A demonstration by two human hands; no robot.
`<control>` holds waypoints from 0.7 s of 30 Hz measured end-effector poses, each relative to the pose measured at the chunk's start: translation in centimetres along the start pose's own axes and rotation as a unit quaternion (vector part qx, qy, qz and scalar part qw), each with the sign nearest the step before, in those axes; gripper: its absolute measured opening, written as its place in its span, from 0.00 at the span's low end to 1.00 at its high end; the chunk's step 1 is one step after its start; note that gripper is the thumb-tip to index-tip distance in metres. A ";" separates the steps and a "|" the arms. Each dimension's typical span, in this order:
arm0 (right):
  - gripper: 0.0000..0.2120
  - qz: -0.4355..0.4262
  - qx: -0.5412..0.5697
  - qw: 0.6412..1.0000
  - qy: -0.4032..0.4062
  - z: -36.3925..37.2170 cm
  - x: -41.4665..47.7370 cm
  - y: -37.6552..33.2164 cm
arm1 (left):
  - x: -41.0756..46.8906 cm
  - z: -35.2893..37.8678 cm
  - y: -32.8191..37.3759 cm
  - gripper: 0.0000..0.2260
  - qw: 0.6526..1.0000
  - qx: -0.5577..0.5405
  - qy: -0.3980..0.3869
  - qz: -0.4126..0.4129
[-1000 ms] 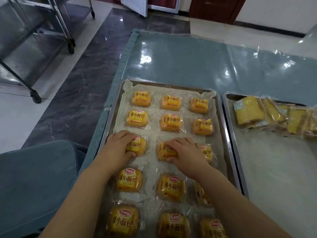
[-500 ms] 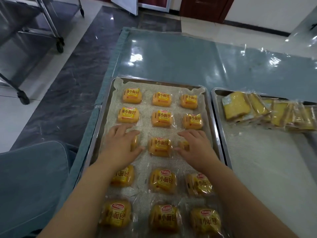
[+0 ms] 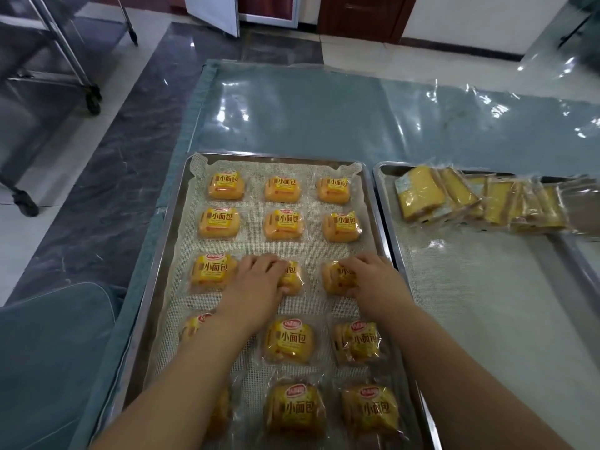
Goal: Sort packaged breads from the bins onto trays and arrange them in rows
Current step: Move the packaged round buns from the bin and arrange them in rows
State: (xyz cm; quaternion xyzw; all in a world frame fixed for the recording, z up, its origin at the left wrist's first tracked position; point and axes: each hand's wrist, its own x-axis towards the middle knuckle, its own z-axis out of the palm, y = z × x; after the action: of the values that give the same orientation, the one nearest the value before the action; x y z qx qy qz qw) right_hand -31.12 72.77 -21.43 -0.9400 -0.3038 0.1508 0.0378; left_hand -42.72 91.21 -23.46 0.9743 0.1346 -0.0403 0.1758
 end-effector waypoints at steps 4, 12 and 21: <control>0.26 0.010 -0.003 1.000 0.007 0.1 -0.2 0.1 | -0.1 0.0 0.0 0.22 1.000 0.001 -0.003 0.005; 0.26 -0.016 0.018 0.999 0.045 -0.6 -2.2 0.0 | -2.1 -0.7 0.2 0.22 0.999 -0.013 0.048 0.023; 0.23 -0.048 0.129 0.990 0.022 1.3 -7.6 0.8 | -6.7 0.3 1.7 0.29 0.996 -0.020 -0.068 0.058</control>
State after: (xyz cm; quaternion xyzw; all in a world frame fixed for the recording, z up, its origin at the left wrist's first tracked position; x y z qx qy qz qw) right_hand -36.90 67.71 -20.80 -0.9146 -0.3259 0.1656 0.1730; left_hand -48.71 87.92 -22.37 0.9717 0.0663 -0.0938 0.2066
